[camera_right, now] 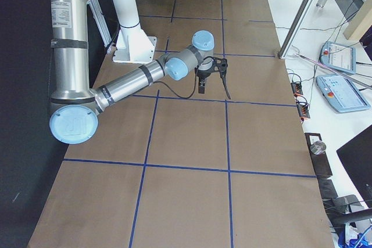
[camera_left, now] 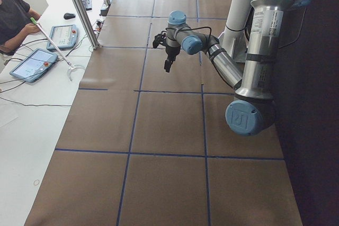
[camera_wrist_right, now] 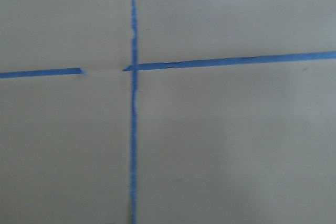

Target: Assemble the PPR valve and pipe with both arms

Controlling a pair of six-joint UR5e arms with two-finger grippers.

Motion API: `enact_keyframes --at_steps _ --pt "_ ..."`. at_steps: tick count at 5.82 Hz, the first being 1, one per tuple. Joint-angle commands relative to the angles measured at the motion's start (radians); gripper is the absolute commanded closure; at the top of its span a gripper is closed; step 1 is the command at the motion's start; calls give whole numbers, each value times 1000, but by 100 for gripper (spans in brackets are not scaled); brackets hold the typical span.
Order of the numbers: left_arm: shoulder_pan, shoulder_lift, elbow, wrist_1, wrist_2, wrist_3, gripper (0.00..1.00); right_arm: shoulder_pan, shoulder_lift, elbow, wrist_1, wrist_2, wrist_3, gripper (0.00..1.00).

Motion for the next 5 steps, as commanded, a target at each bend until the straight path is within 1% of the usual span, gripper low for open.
enact_keyframes --at_steps 1,2,3,4,5 --pt "-252 125 70 7 -199 350 0 206 -102 -102 -7 12 -413 0" --pt "-365 161 138 9 -277 524 0 299 -115 -171 -8 12 -523 0" --pt "-466 167 160 15 -280 545 0 363 -113 -269 -8 15 -670 0" --pt "-509 230 177 38 -280 635 0 379 -113 -291 -21 15 -700 0" --pt "-537 254 177 67 -280 653 0 388 -110 -268 -83 24 -715 0"
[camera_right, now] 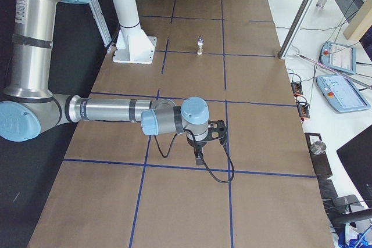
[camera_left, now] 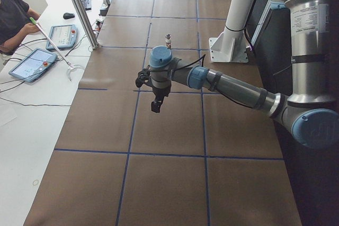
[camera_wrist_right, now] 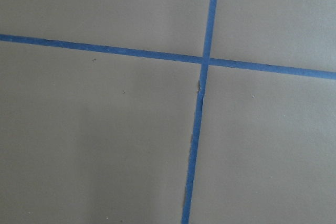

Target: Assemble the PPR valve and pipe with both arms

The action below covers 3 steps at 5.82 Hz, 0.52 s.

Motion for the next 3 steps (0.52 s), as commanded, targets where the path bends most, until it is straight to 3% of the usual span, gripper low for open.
enact_keyframes --at_steps 1,3 --pt "-53 34 11 87 -5 34 0 15 8 22 -94 5 -37 0" --pt "-56 59 31 89 -2 31 0 -64 26 43 -93 -10 -89 0"
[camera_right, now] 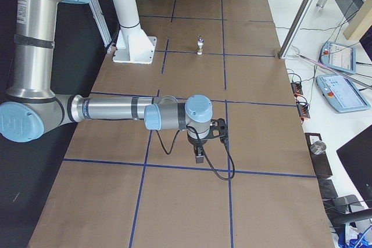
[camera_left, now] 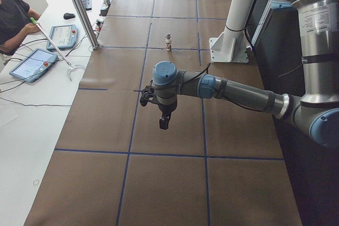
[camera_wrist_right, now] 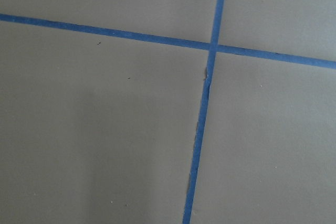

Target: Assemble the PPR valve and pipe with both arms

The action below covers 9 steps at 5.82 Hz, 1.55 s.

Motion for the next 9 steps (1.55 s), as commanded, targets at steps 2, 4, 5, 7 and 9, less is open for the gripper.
enact_keyframes --at_steps 2,4,5,7,9 --pt "-48 24 44 2 10 2 0 -25 6 -11 -7 84 -131 0" --pt "-62 29 33 -7 -3 -1 0 28 -3 55 -46 95 -137 0" --pt "-64 30 43 2 2 -1 0 68 -32 88 -45 84 -127 0" --pt "-96 30 60 -7 7 1 0 68 -40 71 -46 5 -120 0" --pt "-99 23 60 -7 8 5 0 70 -40 49 -46 0 -133 0"
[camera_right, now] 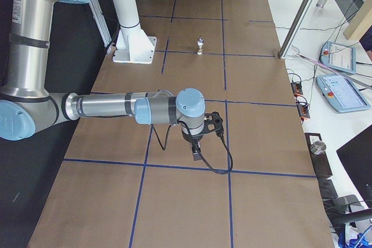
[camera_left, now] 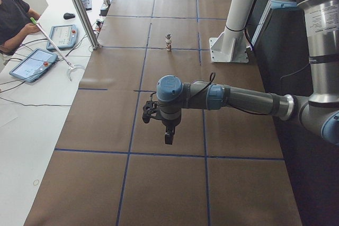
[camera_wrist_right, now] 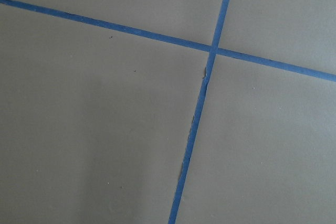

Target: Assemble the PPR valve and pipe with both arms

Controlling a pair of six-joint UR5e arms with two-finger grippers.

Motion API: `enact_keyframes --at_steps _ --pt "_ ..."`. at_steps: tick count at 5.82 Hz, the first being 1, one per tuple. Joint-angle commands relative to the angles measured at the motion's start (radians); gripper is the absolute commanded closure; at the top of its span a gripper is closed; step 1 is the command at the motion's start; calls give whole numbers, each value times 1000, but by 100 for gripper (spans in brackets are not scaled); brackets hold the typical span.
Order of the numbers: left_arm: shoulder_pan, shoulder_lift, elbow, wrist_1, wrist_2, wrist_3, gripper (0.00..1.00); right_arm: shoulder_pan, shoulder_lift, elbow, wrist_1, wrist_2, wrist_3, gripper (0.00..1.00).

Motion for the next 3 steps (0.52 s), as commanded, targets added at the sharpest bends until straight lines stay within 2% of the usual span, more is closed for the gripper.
enact_keyframes --at_steps 1,3 --pt "-2 -1 8 6 2 6 0 0 -5 -19 0 12 -11 0" --pt "-2 -30 16 -2 2 7 0 3 -22 -21 0 47 -12 0"
